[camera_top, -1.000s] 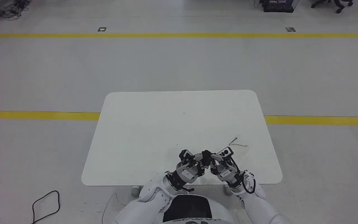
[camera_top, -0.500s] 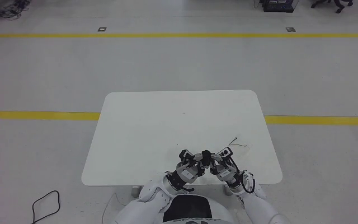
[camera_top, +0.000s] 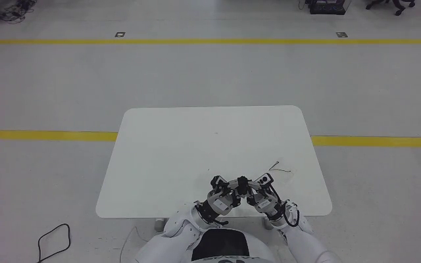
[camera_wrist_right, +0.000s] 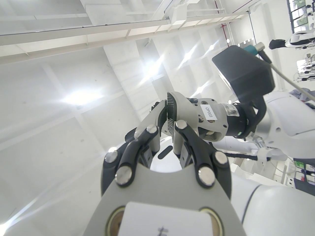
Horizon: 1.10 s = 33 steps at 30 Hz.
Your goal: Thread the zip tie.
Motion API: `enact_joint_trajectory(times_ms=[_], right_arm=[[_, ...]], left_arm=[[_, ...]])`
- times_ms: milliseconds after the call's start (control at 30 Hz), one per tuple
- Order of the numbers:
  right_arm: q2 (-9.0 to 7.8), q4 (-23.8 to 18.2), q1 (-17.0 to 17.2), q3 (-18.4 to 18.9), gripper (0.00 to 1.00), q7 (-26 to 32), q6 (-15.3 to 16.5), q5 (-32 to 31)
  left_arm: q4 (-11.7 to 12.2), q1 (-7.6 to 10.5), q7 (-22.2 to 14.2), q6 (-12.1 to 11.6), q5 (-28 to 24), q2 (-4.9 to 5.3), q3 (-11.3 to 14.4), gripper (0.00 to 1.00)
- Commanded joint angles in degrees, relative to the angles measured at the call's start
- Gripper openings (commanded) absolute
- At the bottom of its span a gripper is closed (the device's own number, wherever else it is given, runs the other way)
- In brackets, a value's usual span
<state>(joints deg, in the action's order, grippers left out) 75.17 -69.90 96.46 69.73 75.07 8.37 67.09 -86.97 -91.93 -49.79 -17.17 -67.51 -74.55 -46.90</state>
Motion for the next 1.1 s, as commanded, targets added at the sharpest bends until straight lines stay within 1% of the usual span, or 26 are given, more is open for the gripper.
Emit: enact_joint_trajectory(times_ms=[0,1067], right_arm=[[-0.01,0.1,0.0,0.0,0.00,0.0,0.0,0.0],[-0.13,0.8,-0.4,-0.6,0.00,-0.4,-0.3,-0.6]], left_arm=[[0.0,0.00,0.0,0.0,0.0,0.00,0.0,0.00],[0.0,0.00,0.0,0.0,0.0,0.00,0.0,0.00]])
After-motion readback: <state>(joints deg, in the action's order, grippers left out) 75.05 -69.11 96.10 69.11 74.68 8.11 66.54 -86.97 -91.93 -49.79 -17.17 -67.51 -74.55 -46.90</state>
